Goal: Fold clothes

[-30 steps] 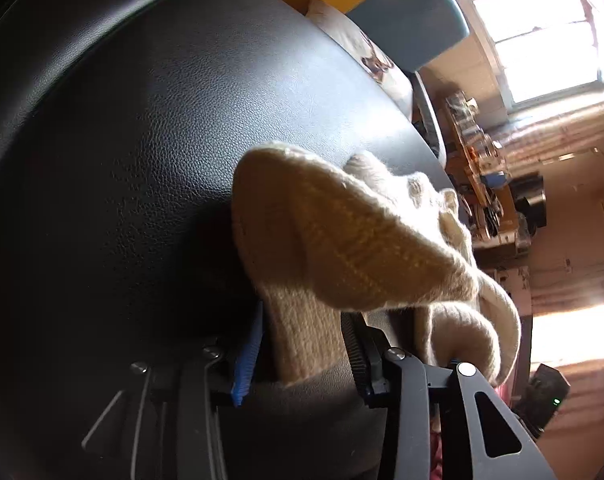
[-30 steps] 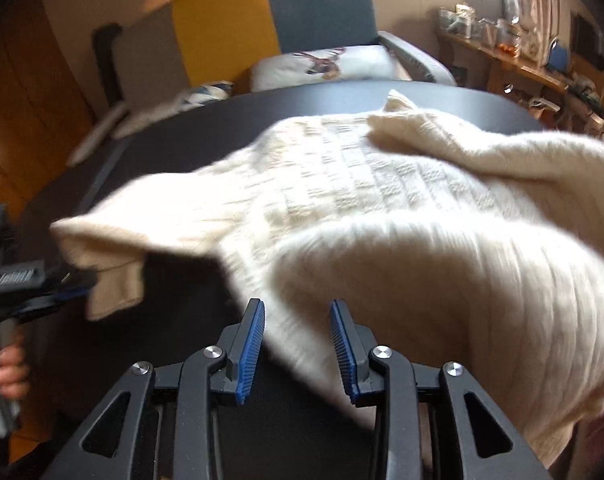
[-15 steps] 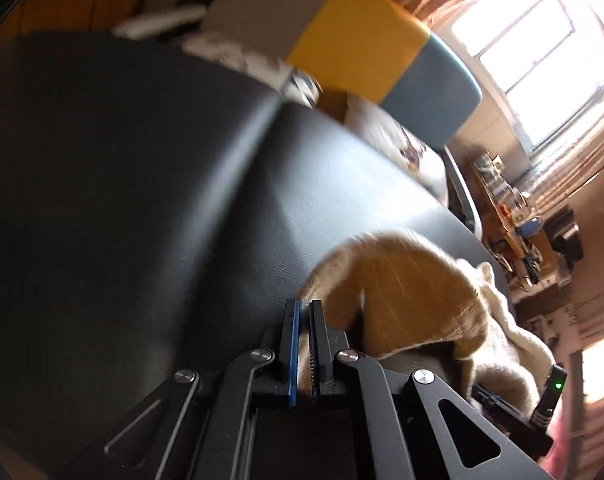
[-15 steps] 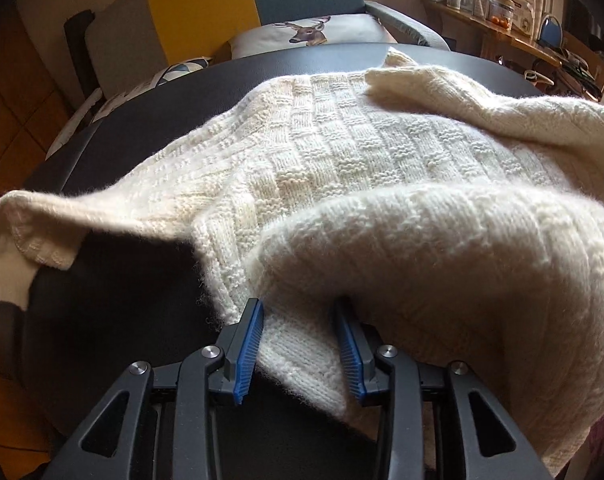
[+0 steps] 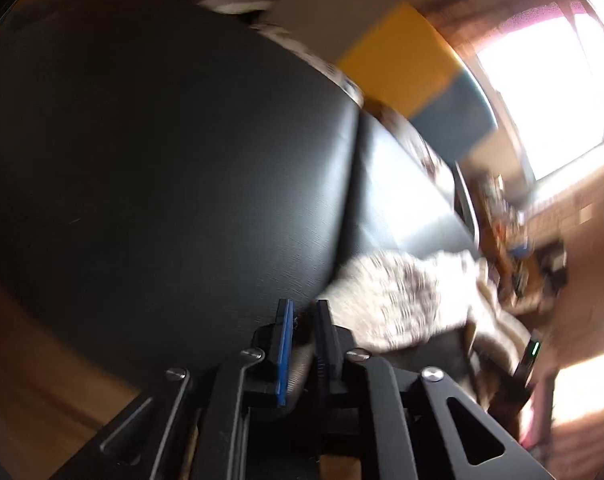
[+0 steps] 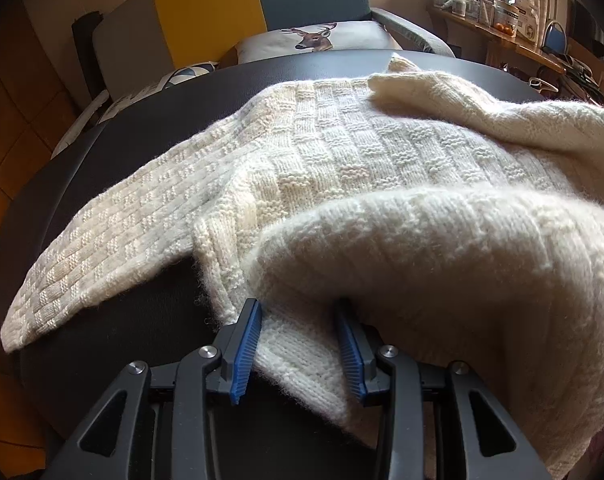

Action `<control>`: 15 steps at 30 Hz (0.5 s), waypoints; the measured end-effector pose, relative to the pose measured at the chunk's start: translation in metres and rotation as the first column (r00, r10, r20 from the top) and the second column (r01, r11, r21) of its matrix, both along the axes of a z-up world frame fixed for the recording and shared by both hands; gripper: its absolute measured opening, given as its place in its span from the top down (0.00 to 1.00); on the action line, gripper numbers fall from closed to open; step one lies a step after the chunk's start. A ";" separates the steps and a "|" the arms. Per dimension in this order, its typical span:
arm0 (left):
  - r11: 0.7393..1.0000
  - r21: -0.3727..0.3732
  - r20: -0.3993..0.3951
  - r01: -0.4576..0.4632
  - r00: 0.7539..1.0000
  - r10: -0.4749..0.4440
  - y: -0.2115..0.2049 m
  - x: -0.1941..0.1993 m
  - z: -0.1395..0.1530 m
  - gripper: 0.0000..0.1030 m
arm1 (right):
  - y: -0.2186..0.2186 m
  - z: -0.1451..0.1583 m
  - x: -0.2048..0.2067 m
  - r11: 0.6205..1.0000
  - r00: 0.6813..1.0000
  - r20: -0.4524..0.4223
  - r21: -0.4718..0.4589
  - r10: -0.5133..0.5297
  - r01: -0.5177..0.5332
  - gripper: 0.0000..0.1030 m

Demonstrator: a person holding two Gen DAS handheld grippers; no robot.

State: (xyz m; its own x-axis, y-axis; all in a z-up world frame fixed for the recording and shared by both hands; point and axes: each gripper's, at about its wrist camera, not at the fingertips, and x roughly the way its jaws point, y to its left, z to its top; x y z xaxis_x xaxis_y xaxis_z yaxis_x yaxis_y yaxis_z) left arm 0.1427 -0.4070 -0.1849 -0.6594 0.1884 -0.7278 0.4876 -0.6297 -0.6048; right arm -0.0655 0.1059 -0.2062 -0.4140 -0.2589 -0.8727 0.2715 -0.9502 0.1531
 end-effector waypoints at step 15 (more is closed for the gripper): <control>0.960 0.267 0.108 0.079 0.988 -0.112 0.033 -0.076 -0.044 0.63 | 0.000 0.002 0.002 1.000 1.000 -0.017 0.000 0.016 -0.016 0.62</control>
State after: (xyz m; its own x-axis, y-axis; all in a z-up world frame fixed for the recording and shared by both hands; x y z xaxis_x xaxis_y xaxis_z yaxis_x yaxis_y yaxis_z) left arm 0.0669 -0.3739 -0.2292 -0.5396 0.4406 -0.7174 0.5123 -0.5044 -0.6951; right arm -0.0636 0.1064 -0.2041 -0.4246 -0.2656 -0.8656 0.2890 -0.9457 0.1484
